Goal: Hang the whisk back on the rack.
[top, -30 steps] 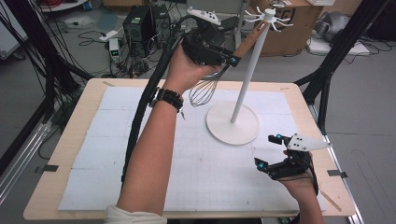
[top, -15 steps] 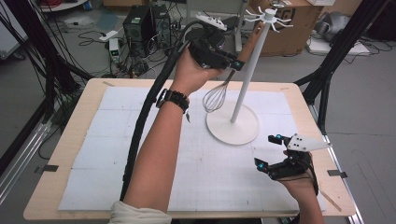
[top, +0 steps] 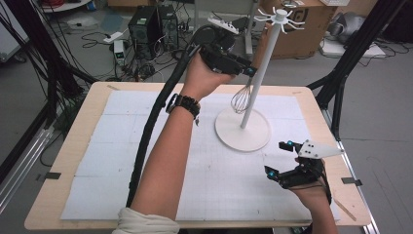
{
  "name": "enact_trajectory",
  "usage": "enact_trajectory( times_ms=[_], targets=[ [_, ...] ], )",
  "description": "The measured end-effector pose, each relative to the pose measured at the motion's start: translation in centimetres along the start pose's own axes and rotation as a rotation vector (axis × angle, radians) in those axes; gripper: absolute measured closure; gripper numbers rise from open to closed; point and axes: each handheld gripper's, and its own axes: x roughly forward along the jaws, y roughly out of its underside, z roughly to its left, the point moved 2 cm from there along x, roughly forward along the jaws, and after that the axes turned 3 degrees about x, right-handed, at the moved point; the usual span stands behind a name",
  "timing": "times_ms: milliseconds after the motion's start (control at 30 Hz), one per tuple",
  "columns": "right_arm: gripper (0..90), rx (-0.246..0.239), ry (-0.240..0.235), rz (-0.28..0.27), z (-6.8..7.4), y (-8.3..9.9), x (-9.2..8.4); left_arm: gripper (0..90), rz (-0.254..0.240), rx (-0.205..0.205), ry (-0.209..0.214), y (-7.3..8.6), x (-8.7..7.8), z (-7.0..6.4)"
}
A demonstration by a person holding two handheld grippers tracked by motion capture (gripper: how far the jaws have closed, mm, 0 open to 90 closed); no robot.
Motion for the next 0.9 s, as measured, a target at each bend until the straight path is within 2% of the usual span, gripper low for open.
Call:
enact_trajectory(
  times_ms=[67, 133, 233, 533, 700, 900],
  targets=[
    [0.2, 0.001, -0.002, 0.003, 0.1, 0.0, 0.0, 51.2, -0.009, -0.006, 0.001, 0.3, -0.3, 0.1],
    [0.2, -0.002, -0.002, 0.002, 0.1, 0.0, 0.0, 49.0, 0.001, -0.010, -0.016, 0.7, -0.6, 0.2],
    [0.2, -0.004, -0.002, 0.001, 0.2, -0.1, 0.1, 46.0, 0.007, -0.019, -0.020, 1.2, -1.1, 0.3],
    [0.2, -0.007, -0.005, 0.014, 0.3, -0.1, 0.3, 36.9, 0.006, 0.000, -0.008, 2.0, -2.5, -0.1],
    [0.2, -0.010, -0.005, 0.016, 0.4, -0.1, 0.4, 29.9, 0.024, -0.009, -0.014, 2.8, -3.1, -0.4],
    [0.2, -0.016, -0.005, 0.020, 0.6, -0.2, 0.6, 23.6, 0.004, -0.013, -0.022, 3.7, -4.4, -0.8]
  ],
)
